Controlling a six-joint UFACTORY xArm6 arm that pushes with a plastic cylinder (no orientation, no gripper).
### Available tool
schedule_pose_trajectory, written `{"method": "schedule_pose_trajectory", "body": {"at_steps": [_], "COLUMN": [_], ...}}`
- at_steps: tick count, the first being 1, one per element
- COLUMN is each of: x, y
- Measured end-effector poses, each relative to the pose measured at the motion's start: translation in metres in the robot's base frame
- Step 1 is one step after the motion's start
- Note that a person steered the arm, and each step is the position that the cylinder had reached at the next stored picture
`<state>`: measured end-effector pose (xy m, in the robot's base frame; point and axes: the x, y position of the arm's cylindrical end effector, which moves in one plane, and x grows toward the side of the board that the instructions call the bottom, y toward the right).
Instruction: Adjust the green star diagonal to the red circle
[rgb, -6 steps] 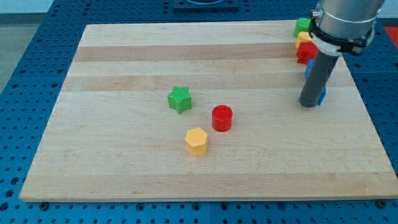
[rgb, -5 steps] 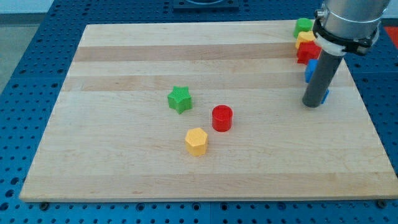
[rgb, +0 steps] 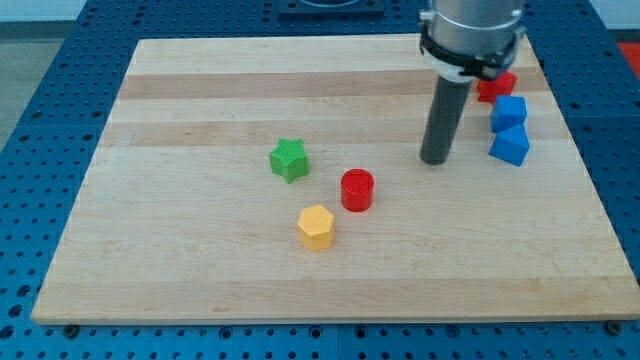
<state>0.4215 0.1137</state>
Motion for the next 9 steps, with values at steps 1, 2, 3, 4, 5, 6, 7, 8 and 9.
{"method": "schedule_pose_trajectory", "body": {"at_steps": [1,2,3,4,5,6,7,8,9], "x": [-0.031,-0.037,-0.037,-0.037,-0.037,-0.037,-0.029,-0.016,-0.002], "y": [-0.015,-0.02,-0.02,-0.057,-0.112,-0.165,-0.195,-0.196,-0.196]}}
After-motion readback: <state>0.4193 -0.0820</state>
